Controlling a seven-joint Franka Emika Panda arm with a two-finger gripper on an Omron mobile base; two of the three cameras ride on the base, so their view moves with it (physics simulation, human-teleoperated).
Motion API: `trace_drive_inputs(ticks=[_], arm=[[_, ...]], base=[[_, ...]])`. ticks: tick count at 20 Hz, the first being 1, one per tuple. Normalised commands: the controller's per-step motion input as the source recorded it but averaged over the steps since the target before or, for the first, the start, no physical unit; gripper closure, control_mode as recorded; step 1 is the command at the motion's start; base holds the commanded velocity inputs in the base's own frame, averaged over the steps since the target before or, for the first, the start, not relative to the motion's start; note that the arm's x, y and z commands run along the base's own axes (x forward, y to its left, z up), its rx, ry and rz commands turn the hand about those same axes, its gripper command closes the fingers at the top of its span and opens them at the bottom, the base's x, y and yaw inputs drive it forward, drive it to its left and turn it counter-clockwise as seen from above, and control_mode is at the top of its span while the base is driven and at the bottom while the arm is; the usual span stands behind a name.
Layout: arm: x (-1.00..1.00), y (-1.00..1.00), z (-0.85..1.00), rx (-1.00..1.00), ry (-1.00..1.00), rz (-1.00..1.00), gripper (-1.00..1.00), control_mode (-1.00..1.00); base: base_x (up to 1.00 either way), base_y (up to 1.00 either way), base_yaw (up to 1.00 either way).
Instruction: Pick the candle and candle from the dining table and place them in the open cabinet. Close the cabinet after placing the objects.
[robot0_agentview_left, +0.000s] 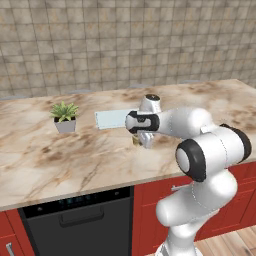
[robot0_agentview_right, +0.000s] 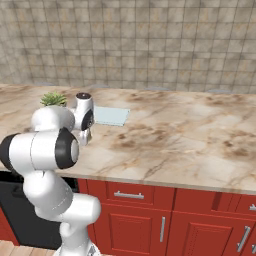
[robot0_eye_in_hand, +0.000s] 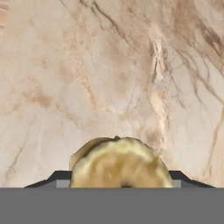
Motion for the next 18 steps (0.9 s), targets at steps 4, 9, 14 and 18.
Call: trace_drive_inputs(ticks=[4,9,14,18], arm=[[-0.27,-0.49,0.5,0.0,-0.19,0.0,1.0,-1.0],[-0.34,-0.45,0.49,0.0,-0.17,0.0,1.0,-1.0],[-0.41,-0.19,0.37,0.0,-0.2,0.0,1.0,-1.0],[-0.5,-0.18,0.31,0.0,-0.22,0.0,1.0,-1.0]], base=[[0.0,0.0,0.0],[0.0,0.0,0.0],[0.0,0.0,0.0],[0.0,0.0,0.0]])
